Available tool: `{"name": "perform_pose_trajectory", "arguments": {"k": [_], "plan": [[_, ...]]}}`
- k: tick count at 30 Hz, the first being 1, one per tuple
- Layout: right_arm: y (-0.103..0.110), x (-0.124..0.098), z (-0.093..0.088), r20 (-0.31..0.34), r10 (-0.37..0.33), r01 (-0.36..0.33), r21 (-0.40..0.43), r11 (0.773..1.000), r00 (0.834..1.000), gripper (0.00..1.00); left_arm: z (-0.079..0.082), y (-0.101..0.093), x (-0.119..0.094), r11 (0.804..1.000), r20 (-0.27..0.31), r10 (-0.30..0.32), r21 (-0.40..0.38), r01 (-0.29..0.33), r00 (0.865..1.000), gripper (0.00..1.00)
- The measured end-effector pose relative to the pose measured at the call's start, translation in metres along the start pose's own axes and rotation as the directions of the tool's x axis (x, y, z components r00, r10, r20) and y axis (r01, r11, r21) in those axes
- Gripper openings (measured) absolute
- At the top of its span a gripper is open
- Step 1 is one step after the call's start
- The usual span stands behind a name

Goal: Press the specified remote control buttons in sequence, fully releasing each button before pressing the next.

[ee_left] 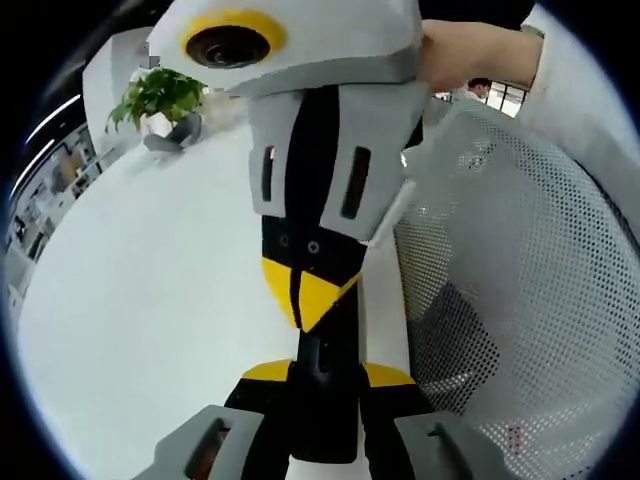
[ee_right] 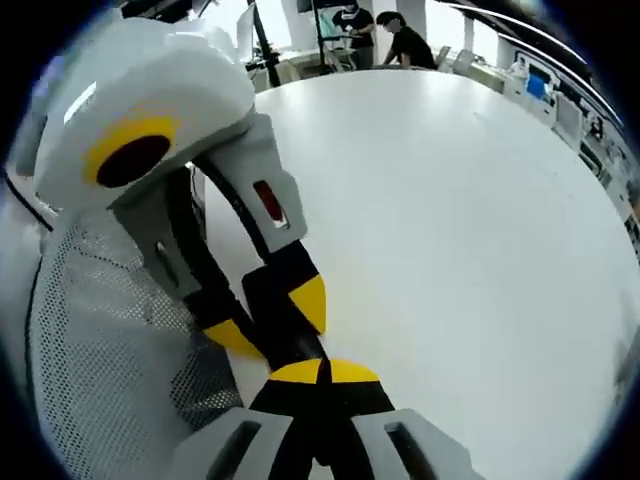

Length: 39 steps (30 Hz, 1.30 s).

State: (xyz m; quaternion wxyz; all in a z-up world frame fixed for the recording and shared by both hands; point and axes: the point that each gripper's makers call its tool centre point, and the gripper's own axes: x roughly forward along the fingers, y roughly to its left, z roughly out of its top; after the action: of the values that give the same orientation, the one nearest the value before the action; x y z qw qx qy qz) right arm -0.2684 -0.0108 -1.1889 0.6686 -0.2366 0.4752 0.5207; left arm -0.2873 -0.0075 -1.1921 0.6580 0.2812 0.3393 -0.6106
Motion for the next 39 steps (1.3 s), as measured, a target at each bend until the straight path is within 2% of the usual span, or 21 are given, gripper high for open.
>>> {"name": "perform_pose_trajectory", "arguments": {"k": [2,5,9,11,14,15,17,22,24,28,32,36,39], "plan": [[0.0,0.0,-0.001,-0.028,0.007,-0.007,0.002,1.0,1.0,0.0,0.0,0.0,0.0,1.0,0.009,0.003,0.001,-0.003,1.0,0.24],[-0.001,0.001,-0.001,-0.036,0.004,-0.003,0.011,1.0,0.999,0.0,0.0,0.001,0.001,1.0,0.021,0.006,-0.005,-0.006,1.0,0.24],[-0.002,0.0,-0.002,0.001,-0.016,0.016,0.033,0.999,1.0,0.0,0.0,0.001,0.001,1.0,0.015,0.007,-0.003,-0.007,1.0,0.24],[-0.003,0.0,0.0,0.067,-0.044,0.04,0.058,0.997,0.997,0.0,0.0,0.001,0.0,1.0,0.015,0.007,-0.004,-0.007,1.0,0.24],[-0.002,-0.003,-0.001,0.182,-0.094,0.079,0.086,0.993,0.979,0.0,-0.001,0.001,0.001,1.0,0.019,0.009,-0.007,-0.009,1.0,0.24],[-0.002,-0.003,-0.001,0.206,-0.102,0.086,0.087,0.992,0.973,0.0,-0.001,0.001,0.001,1.0,0.02,0.01,-0.007,-0.01,1.0,0.24],[-0.002,-0.004,-0.001,0.244,-0.118,0.085,0.142,0.986,0.963,0.0,-0.001,0.001,0.001,1.0,0.023,0.013,-0.01,-0.013,1.0,0.24],[-0.001,-0.004,0.0,0.243,-0.118,0.092,0.114,0.989,0.963,0.0,0.0,0.001,0.0,1.0,0.03,0.013,-0.016,-0.012,0.999,0.24],[0.0,-0.004,-0.001,0.228,-0.117,0.104,0.068,0.992,0.967,0.0,0.0,0.0,0.0,1.0,0.033,0.013,-0.017,-0.013,0.999,0.24],[0.004,-0.005,-0.003,0.205,-0.117,0.119,-0.001,0.993,0.972,0.0,0.001,-0.003,0.002,1.0,0.06,0.015,-0.015,-0.014,0.998,0.24],[0.01,-0.007,-0.005,0.2,-0.108,0.116,-0.025,0.993,0.974,0.0,0.001,-0.004,0.004,0.999,0.091,0.032,0.0,-0.032,0.995,0.24],[0.021,-0.007,-0.003,0.209,-0.088,0.104,-0.067,0.992,0.974,0.0,0.0,-0.003,0.004,0.999,0.124,0.042,-0.017,-0.04,0.991,0.24],[0.024,-0.007,-0.004,0.192,-0.089,0.109,-0.101,0.989,0.977,0.0,0.0,-0.004,0.004,0.999,0.162,0.039,-0.018,-0.036,0.986,0.24]]}}
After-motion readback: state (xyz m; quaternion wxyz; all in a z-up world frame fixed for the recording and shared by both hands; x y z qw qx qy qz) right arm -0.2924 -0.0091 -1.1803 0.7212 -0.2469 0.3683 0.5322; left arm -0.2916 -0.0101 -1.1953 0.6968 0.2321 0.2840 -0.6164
